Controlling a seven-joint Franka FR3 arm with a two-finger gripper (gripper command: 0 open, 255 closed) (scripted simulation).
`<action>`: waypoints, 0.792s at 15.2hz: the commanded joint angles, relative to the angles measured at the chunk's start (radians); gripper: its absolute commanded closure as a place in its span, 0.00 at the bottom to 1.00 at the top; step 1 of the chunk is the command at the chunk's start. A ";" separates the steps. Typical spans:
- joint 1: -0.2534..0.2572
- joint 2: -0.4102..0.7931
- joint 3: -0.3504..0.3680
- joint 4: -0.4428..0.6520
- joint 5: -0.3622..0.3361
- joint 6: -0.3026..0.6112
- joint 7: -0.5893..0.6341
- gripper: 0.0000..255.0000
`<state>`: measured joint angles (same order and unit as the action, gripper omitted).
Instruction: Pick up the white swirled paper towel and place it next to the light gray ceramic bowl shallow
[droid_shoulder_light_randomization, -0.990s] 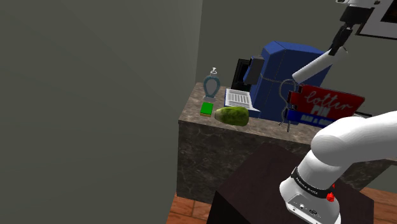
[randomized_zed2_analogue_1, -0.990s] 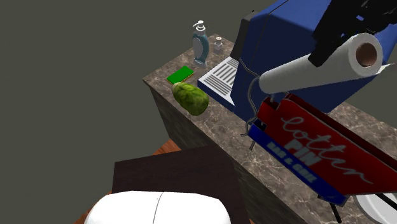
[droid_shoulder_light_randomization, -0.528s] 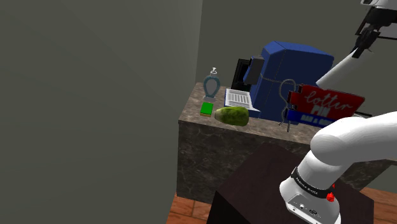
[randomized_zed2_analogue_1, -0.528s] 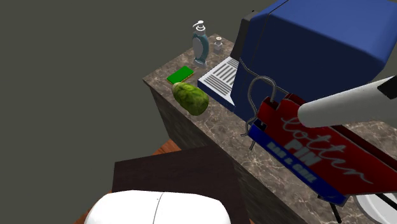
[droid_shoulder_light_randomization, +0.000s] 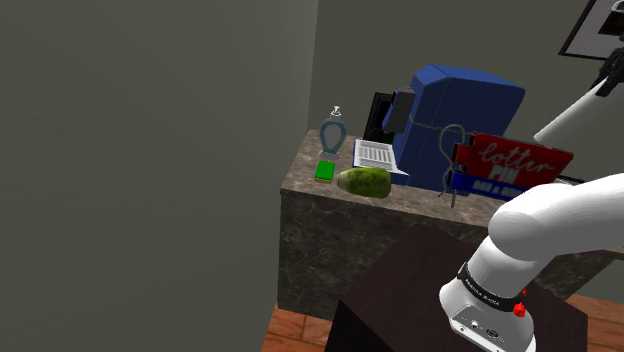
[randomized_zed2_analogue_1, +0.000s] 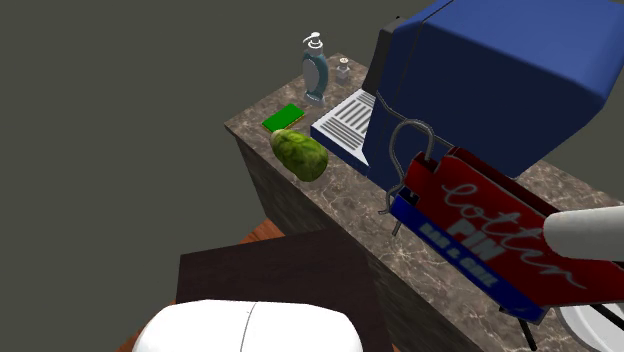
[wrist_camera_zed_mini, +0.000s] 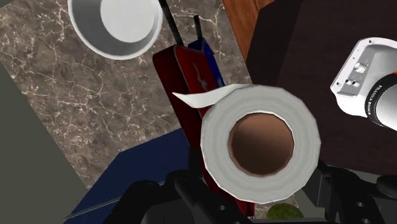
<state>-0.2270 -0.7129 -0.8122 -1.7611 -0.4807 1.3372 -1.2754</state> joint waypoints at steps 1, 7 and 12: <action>0.011 0.008 -0.057 0.039 -0.021 -0.003 -0.058 1.00; 0.104 0.062 -0.256 0.208 -0.056 -0.018 -0.219 1.00; 0.267 0.096 -0.481 0.401 -0.086 -0.047 -0.350 1.00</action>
<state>0.0113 -0.6192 -1.2531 -1.3964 -0.5594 1.2989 -1.5983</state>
